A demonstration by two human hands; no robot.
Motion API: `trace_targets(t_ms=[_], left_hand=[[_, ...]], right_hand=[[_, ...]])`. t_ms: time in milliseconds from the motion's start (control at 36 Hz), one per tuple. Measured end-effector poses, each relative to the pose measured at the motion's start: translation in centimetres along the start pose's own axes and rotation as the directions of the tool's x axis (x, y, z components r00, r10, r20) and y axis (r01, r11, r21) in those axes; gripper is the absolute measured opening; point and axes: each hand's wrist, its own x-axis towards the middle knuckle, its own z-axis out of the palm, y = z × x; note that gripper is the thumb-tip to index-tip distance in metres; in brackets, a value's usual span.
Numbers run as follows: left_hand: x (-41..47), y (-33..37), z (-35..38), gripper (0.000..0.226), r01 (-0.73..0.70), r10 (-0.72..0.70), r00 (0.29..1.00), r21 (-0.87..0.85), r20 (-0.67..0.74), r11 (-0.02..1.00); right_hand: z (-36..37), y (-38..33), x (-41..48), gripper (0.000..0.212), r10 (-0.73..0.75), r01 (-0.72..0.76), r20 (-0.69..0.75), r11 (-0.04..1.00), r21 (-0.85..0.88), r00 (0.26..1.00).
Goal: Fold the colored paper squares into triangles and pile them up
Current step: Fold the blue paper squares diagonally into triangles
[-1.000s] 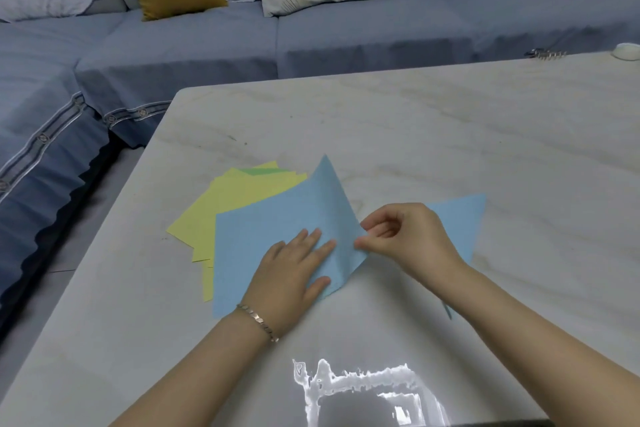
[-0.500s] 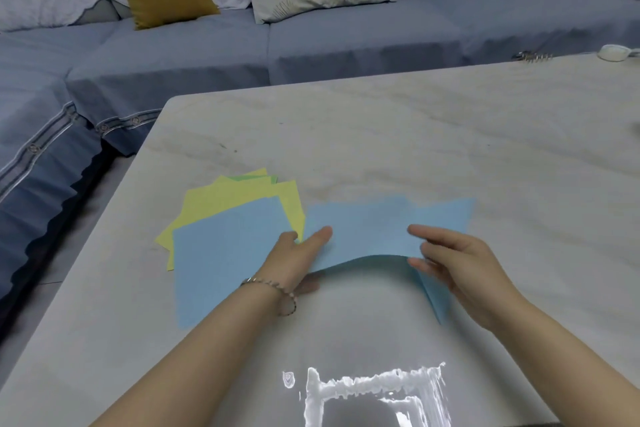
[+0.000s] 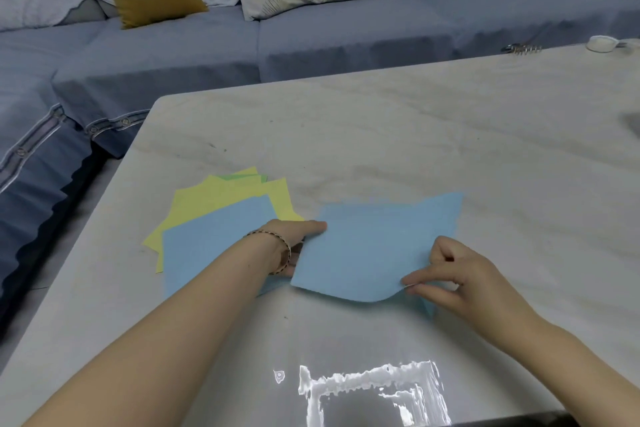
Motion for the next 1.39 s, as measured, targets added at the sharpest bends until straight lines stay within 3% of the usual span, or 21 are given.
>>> trace_targets(t_ms=[111,167,222,278,389,472,556,667,778,861,1000,1111,1389], left_hand=[[0.6,0.7,0.1,0.033,-0.030,0.030,0.999,0.001,0.024,1.000],[0.7,0.6,0.3,0.028,-0.102,0.098,0.995,0.132,0.034,0.986],[0.3,0.4,0.6,0.011,-0.214,0.208,0.977,0.276,0.053,0.937],[0.0,-0.1,0.7,0.014,-0.327,0.307,0.945,0.325,0.112,0.888],[-2.1,-1.5,1.1,0.024,-0.551,0.514,0.834,0.342,0.200,0.761],[-3.9,-2.7,1.0,0.028,-0.631,0.589,0.774,0.366,0.232,0.684],[-5.1,-3.5,0.5,0.019,-0.639,0.591,0.769,0.307,0.242,0.706],[-5.8,-4.2,0.0,0.015,-0.610,0.566,0.793,0.314,0.228,0.728],[-6.8,-4.0,0.6,0.019,-0.650,0.640,0.752,0.340,0.159,0.679],[-7.5,-3.5,1.8,0.005,-0.667,0.673,0.736,0.237,0.065,0.707],[-7.5,-3.6,3.4,0.025,-0.735,0.757,0.645,0.190,-0.102,0.651],[-7.4,-3.5,3.9,0.032,-0.751,0.747,0.634,0.072,-0.200,0.656],[-8.5,-3.5,4.0,0.035,-0.793,0.783,0.576,0.073,-0.236,0.605]], right_hand=[[0.1,0.2,-0.2,0.027,-0.164,0.172,0.073,0.978,-0.115,0.984],[0.1,-0.1,-0.1,0.026,-0.168,0.178,0.127,0.981,-0.075,0.978],[0.0,-0.6,0.1,0.022,-0.093,0.089,0.162,0.995,0.033,0.982],[-0.1,-0.8,0.4,0.005,0.049,-0.075,0.170,0.986,0.146,0.984],[0.3,-0.6,1.0,0.022,0.234,-0.208,-0.096,0.952,0.223,0.968],[0.7,-0.8,2.0,0.029,0.244,-0.201,-0.193,0.955,0.218,0.950],[0.8,-1.3,2.8,0.031,0.290,-0.253,-0.130,0.936,0.243,0.948],[1.2,-2.4,3.1,0.016,0.333,-0.299,-0.067,0.906,0.300,0.941],[1.5,-3.4,3.0,0.021,0.341,-0.298,-0.094,0.903,0.309,0.935],[1.5,-4.2,2.9,0.015,0.337,-0.293,-0.116,0.911,0.292,0.934],[1.6,-5.0,3.1,0.022,0.357,-0.288,-0.199,0.907,0.306,0.913],[1.0,-5.1,2.9,0.029,0.395,-0.299,-0.187,0.869,0.395,0.900],[0.5,-5.6,2.0,0.031,0.390,-0.281,-0.203,0.864,0.419,0.898]])
